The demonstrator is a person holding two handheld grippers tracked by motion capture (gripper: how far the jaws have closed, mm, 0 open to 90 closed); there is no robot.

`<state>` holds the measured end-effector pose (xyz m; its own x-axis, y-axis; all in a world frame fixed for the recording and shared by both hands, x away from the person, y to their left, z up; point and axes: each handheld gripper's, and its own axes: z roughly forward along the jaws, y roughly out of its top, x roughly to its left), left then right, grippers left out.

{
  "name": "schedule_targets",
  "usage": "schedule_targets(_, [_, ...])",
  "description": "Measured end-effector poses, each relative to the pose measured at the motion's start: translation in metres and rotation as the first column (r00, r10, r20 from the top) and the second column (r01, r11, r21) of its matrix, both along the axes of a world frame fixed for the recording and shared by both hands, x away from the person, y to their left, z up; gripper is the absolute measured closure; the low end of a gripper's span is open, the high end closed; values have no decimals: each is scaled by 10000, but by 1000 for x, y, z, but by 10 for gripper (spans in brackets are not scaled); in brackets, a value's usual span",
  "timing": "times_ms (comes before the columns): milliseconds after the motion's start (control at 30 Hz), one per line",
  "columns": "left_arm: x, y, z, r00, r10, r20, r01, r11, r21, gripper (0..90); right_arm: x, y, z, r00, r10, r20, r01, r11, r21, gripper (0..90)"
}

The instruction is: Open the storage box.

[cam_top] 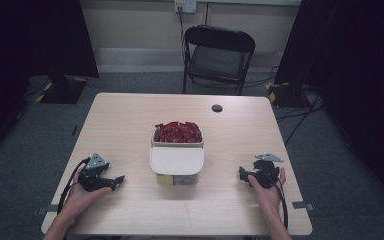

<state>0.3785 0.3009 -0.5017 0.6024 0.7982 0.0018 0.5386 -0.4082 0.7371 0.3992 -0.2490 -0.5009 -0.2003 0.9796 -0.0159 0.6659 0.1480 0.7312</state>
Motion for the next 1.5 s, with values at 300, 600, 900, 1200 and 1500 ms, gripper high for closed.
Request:
schedule_targets(300, [0,0,0,10000,5,-10,-5,10000,0,164,0,1,0,9999,-159,0,159,9998,70,99])
schedule_targets(600, [0,0,0,10000,5,-12,-5,10000,5,164,-3,1,4,9998,-9,-212,15,9996,277,146])
schedule_targets(900, [0,0,0,10000,5,-13,-5,10000,3,164,-5,2,10,9984,255,-501,-218,9972,721,161])
schedule_targets(1200, [0,0,0,10000,-29,-27,29,10000,-67,163,-9,6,23,9979,627,-134,-607,9912,1175,176])
schedule_targets(1500, [0,0,0,10000,-12,-15,12,10000,-57,163,-15,19,32,9909,1334,149,-1342,9833,1231,176])
